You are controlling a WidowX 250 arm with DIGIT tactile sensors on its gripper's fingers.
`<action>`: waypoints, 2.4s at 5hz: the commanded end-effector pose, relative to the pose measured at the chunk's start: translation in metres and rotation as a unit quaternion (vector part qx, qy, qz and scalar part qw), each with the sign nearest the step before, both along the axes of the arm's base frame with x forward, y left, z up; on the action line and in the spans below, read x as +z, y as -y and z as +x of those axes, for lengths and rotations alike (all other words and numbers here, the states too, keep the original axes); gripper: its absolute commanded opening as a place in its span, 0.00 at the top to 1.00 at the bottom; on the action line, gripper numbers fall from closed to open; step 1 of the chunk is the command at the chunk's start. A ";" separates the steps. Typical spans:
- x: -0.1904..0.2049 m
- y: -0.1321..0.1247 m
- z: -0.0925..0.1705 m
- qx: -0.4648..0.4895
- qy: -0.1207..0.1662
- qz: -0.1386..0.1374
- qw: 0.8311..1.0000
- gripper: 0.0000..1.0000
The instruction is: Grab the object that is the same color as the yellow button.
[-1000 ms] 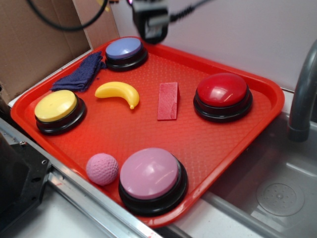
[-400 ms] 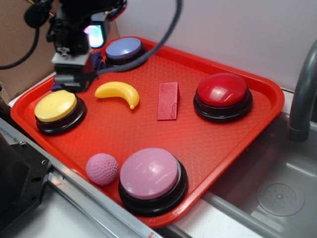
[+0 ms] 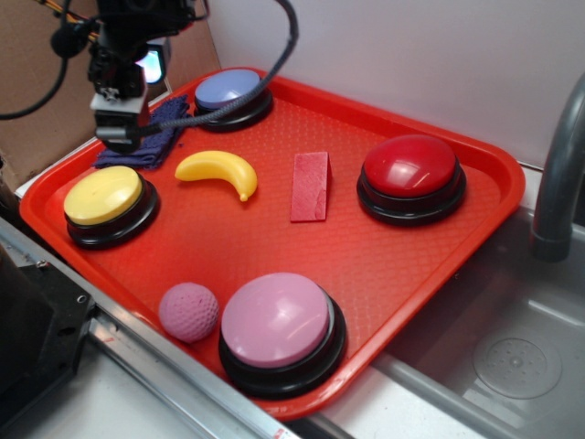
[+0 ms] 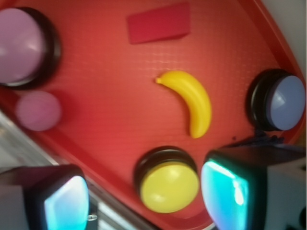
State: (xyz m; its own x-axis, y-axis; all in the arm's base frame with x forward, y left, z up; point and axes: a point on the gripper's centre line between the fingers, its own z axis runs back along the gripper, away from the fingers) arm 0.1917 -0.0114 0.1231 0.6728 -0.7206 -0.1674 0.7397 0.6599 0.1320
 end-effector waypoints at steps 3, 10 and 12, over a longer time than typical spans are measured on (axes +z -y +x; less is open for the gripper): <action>-0.067 -0.036 0.044 0.035 -0.044 0.011 0.998 0.00; -0.109 -0.049 0.048 0.059 -0.068 0.016 0.996 1.00; -0.012 0.005 0.008 0.304 0.051 -0.016 0.951 1.00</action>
